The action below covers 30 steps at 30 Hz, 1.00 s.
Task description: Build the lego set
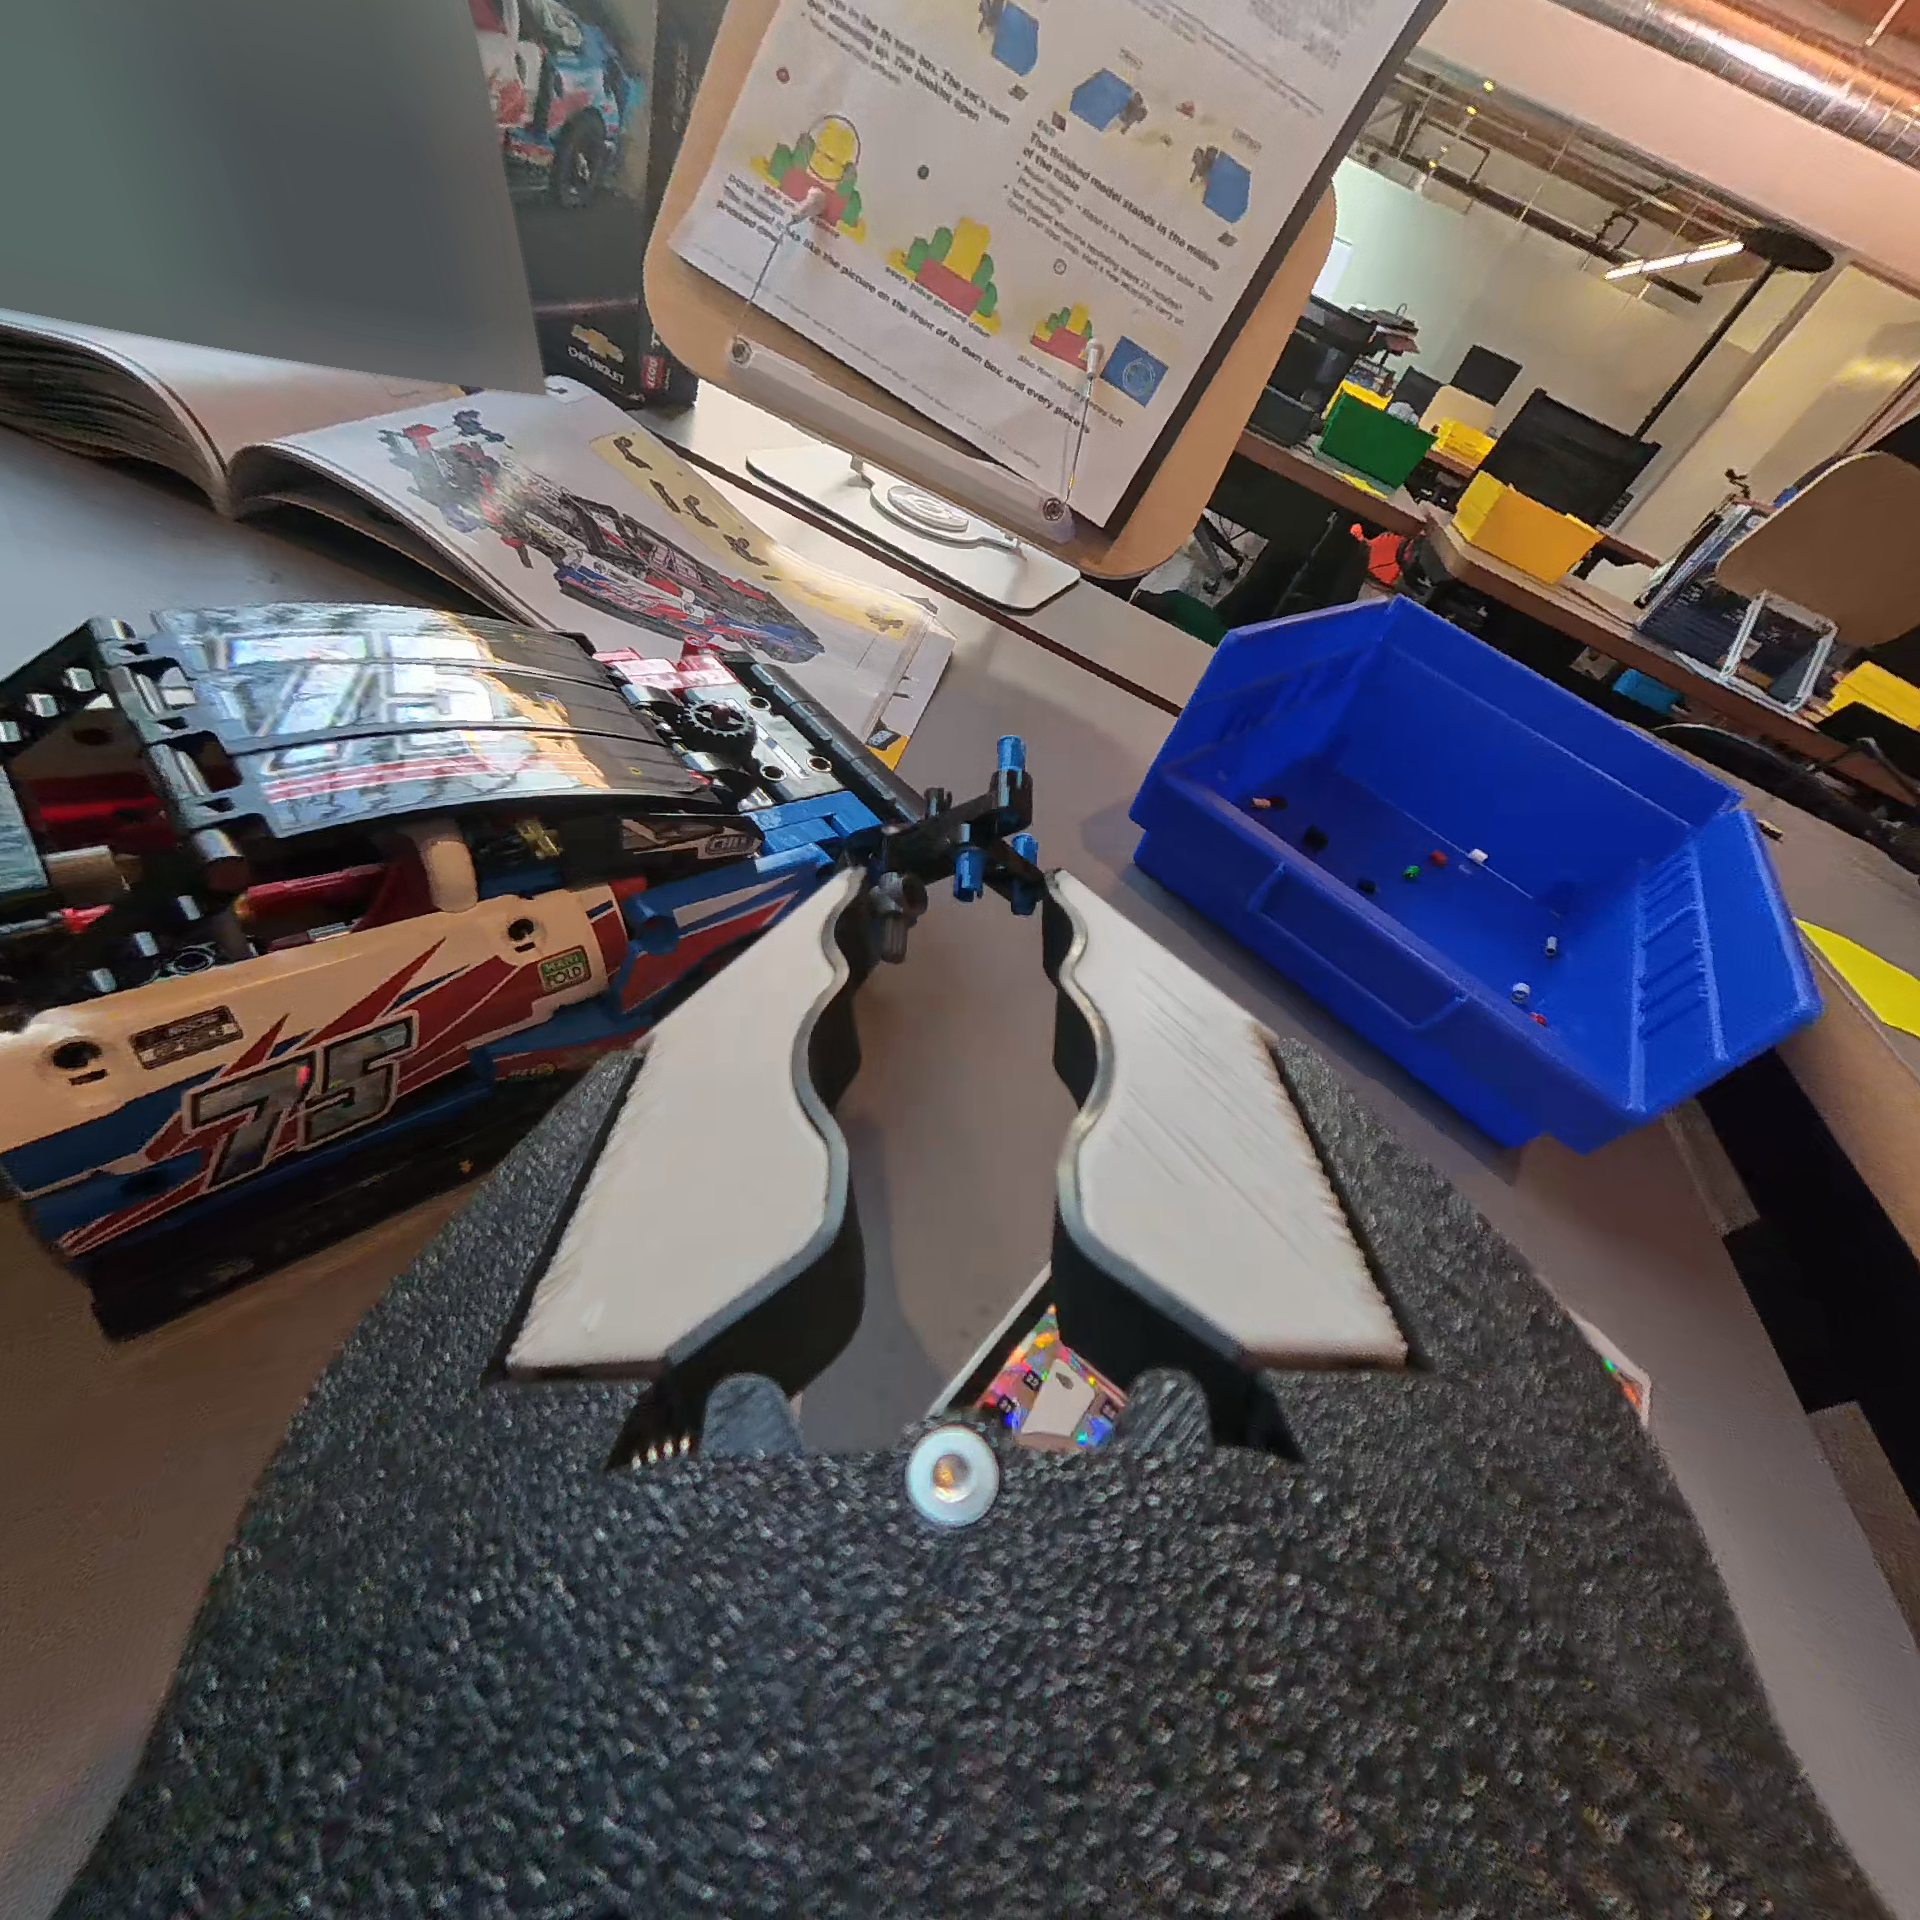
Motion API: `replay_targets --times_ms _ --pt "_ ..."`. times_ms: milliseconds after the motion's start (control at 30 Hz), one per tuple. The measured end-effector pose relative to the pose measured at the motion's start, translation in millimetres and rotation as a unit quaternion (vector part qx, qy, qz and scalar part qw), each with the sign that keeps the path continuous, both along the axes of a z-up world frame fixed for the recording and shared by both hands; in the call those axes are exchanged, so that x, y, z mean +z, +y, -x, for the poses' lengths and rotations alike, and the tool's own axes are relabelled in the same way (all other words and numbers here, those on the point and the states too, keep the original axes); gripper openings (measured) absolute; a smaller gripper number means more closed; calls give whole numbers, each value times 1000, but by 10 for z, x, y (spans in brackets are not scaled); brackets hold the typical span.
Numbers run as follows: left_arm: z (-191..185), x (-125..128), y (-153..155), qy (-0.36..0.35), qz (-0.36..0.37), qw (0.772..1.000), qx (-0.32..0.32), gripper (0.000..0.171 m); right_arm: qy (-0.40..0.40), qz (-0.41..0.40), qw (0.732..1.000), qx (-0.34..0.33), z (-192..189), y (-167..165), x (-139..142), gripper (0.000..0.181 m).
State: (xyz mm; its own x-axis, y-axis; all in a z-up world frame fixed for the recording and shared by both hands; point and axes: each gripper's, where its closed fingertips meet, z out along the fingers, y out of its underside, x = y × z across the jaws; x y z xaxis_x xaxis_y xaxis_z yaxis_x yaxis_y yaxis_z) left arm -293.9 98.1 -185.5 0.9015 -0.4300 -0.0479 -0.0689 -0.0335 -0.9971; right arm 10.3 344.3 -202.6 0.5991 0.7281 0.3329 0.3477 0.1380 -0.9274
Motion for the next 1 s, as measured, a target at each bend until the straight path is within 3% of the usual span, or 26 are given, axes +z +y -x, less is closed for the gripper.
replay_targets --times_ms 400,467,567,633,733,900,1000 --pt "-112 -141 51 70 24 997 14 41 -10 -33 990 135 310 -487 34 31" --pt "-139 -232 106 89 52 994 24 36 -16 -19 983 182 407 -638 -2 31" --pt "-242 -479 198 97 171 979 57 37 -63 -30 970 235 525 -879 26 32" --pt "-618 -388 207 44 198 979 3 36 -102 -63 959 258 588 -1062 119 32" --pt "-1167 16 278 -14 171 983 -71 30 -153 -111 938 291 675 -1342 248 33" --pt "-1909 323 512 4 173 969 -175 41 -229 -162 901 332 769 -1614 350 32" --pt "-2204 268 606 32 184 954 -234 36 -270 -186 882 340 809 -1665 352 32"
